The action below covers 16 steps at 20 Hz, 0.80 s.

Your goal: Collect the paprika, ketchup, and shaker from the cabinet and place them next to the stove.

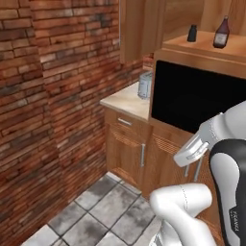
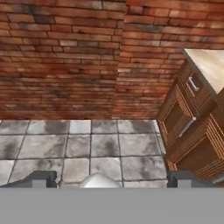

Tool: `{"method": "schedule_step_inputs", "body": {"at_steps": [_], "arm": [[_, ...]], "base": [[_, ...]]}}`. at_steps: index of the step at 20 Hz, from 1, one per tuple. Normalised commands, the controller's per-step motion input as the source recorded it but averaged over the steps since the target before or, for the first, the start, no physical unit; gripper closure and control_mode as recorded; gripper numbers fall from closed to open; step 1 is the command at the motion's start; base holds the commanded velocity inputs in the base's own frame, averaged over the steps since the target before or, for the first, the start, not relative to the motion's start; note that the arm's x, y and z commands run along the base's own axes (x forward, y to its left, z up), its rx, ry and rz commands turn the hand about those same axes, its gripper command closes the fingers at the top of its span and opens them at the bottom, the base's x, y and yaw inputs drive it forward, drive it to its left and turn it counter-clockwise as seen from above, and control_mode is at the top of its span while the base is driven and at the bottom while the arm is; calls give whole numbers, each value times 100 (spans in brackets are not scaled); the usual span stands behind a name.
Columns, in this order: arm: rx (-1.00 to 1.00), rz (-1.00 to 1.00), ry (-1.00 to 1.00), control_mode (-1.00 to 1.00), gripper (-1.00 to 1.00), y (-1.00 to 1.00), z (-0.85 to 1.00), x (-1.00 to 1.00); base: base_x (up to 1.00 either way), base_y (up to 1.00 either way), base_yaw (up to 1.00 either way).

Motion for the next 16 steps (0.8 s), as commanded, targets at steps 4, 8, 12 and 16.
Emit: {"method": "schedule_step_inputs", "body": {"at_steps": [4, 8, 12, 16], "arm": [[0, 0, 0, 100, -100, 0, 0, 0], [0, 0, 0, 100, -100, 0, 0, 0], [0, 0, 0, 100, -100, 0, 0, 0], [0, 0, 0, 100, -100, 0, 0, 0]], "base": [[43, 32, -43], [53, 21, -42], [50, 1, -41], [44, 0, -43]]}}
